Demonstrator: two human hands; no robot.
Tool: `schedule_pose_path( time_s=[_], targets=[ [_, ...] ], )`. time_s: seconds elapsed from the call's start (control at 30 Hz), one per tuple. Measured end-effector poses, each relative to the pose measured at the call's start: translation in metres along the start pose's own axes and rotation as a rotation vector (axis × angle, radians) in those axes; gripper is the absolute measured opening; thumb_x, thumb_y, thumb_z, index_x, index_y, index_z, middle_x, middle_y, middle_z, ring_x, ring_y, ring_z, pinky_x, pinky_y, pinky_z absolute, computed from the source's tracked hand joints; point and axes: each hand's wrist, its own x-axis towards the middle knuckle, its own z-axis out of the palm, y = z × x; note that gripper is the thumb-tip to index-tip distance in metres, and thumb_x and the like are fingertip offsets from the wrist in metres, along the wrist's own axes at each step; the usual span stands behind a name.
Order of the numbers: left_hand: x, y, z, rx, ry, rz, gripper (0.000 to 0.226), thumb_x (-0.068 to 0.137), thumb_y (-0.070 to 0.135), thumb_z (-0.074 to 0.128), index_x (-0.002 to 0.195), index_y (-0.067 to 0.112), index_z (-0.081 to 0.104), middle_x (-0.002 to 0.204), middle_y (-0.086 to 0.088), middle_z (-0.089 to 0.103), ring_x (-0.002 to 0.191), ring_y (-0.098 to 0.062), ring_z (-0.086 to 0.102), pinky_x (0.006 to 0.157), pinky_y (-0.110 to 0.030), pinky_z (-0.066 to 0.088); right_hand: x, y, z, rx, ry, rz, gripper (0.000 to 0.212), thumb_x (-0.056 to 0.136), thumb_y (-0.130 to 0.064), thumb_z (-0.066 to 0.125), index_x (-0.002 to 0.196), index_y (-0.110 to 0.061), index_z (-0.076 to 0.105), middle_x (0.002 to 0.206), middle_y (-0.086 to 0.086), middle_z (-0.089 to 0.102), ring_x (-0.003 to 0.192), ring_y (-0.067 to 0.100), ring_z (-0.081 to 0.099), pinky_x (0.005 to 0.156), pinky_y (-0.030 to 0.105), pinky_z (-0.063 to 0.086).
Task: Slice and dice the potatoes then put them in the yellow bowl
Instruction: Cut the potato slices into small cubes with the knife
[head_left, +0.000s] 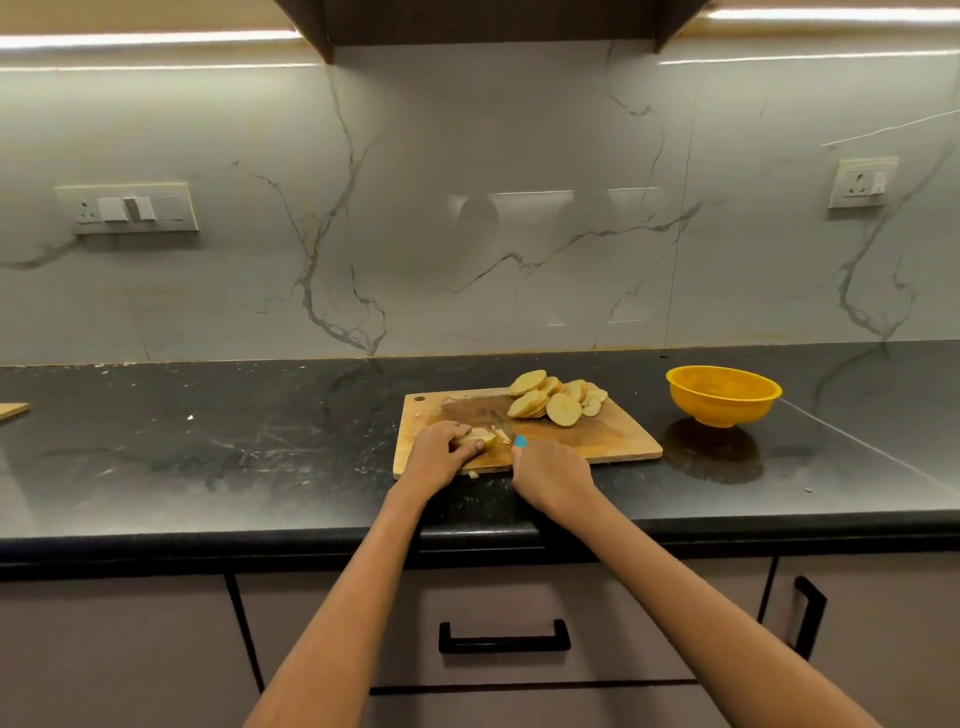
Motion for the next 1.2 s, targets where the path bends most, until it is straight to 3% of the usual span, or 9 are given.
schedule_pose_path(
  time_s=[0.17, 0.53, 0.63, 0.7, 0.77, 0.8, 0.9, 1.07, 1.2],
  targets=[
    [0.002, -0.003, 0.001, 0.0, 0.012, 0.001, 0.041, 0.089, 0.029, 0.06, 0.121, 0.004, 0.061, 0.124, -0.01, 0.061, 0.113, -0.021, 0.055, 0.094, -0.027, 0.039, -0.002, 0.0, 0.003, 0.147, -0.056, 0.023, 0.043, 0.102, -0.036, 0.032, 0.103, -0.003, 0.059, 0.096, 0.014, 0.065, 0.081, 0.026, 0.061, 0.074, 0.036, 0.05],
    [0.004, -0.005, 0.001, -0.058, 0.016, -0.022, 0.037, 0.087, 0.028, 0.065, 0.113, 0.002, 0.066, 0.119, -0.009, 0.063, 0.111, -0.021, 0.056, 0.09, -0.026, 0.04, -0.005, -0.008, -0.002, 0.02, -0.115, 0.011, 0.038, 0.102, -0.028, 0.032, 0.11, -0.001, 0.058, 0.11, 0.015, 0.065, 0.1, 0.03, 0.064, 0.084, 0.036, 0.05],
    [0.004, -0.004, 0.001, -0.086, 0.01, 0.012, 0.025, 0.087, 0.025, 0.065, 0.09, 0.0, 0.07, 0.088, -0.008, 0.067, 0.082, -0.017, 0.059, 0.072, -0.024, 0.038, 0.007, -0.021, -0.009, -0.042, -0.19, -0.014, 0.033, 0.102, -0.023, 0.034, 0.116, -0.001, 0.056, 0.116, 0.015, 0.062, 0.103, 0.028, 0.061, 0.09, 0.035, 0.048],
    [0.002, -0.001, -0.002, -0.1, 0.015, 0.027, 0.024, 0.087, 0.021, 0.065, 0.076, -0.001, 0.067, 0.065, 0.002, 0.054, 0.059, -0.004, 0.044, 0.059, -0.02, 0.031, 0.016, -0.028, -0.012, -0.066, -0.236, -0.024, 0.028, 0.101, -0.019, 0.037, 0.108, -0.001, 0.057, 0.101, 0.012, 0.063, 0.096, 0.027, 0.059, 0.087, 0.034, 0.047],
    [0.001, -0.001, -0.004, -0.103, 0.011, 0.037, 0.026, 0.087, 0.02, 0.065, 0.071, 0.0, 0.064, 0.058, 0.008, 0.047, 0.055, -0.002, 0.038, 0.056, -0.021, 0.027, 0.021, -0.032, -0.012, -0.1, -0.241, -0.045, 0.026, 0.101, -0.018, 0.038, 0.106, -0.002, 0.058, 0.09, 0.009, 0.06, 0.091, 0.024, 0.059, 0.086, 0.033, 0.046],
    [0.001, -0.001, -0.005, -0.105, 0.003, 0.046, 0.028, 0.087, 0.021, 0.064, 0.071, -0.002, 0.063, 0.057, 0.006, 0.048, 0.055, -0.003, 0.038, 0.057, -0.022, 0.029, 0.021, -0.032, -0.011, -0.127, -0.236, -0.06, 0.027, 0.101, -0.019, 0.039, 0.114, -0.003, 0.057, 0.101, 0.01, 0.062, 0.097, 0.024, 0.06, 0.088, 0.033, 0.045],
    [0.002, -0.003, -0.004, -0.112, -0.003, 0.053, 0.026, 0.088, 0.023, 0.064, 0.082, -0.002, 0.068, 0.075, -0.013, 0.064, 0.07, -0.015, 0.051, 0.064, -0.024, 0.032, 0.011, -0.024, -0.005, -0.238, -0.207, -0.097, 0.031, 0.1, -0.02, 0.04, 0.124, -0.005, 0.054, 0.124, 0.012, 0.059, 0.112, 0.027, 0.056, 0.089, 0.034, 0.044],
    [0.0, -0.003, -0.001, -0.092, 0.04, 0.051, 0.027, 0.087, 0.023, 0.065, 0.091, -0.003, 0.069, 0.091, -0.015, 0.068, 0.084, -0.025, 0.059, 0.065, -0.015, 0.031, -0.017, -0.002, 0.003, -0.33, -0.059, -0.154, 0.029, 0.101, -0.02, 0.041, 0.117, -0.003, 0.058, 0.114, 0.01, 0.064, 0.102, 0.025, 0.063, 0.078, 0.032, 0.048],
    [-0.003, -0.002, -0.001, -0.092, 0.064, 0.02, 0.032, 0.085, 0.023, 0.066, 0.104, -0.002, 0.067, 0.105, -0.016, 0.067, 0.1, -0.029, 0.058, 0.073, -0.013, 0.034, -0.016, 0.004, -0.001, -0.089, -0.032, -0.078, 0.035, 0.102, -0.029, 0.038, 0.115, -0.004, 0.058, 0.112, 0.011, 0.063, 0.102, 0.026, 0.061, 0.075, 0.032, 0.043]
  ],
)
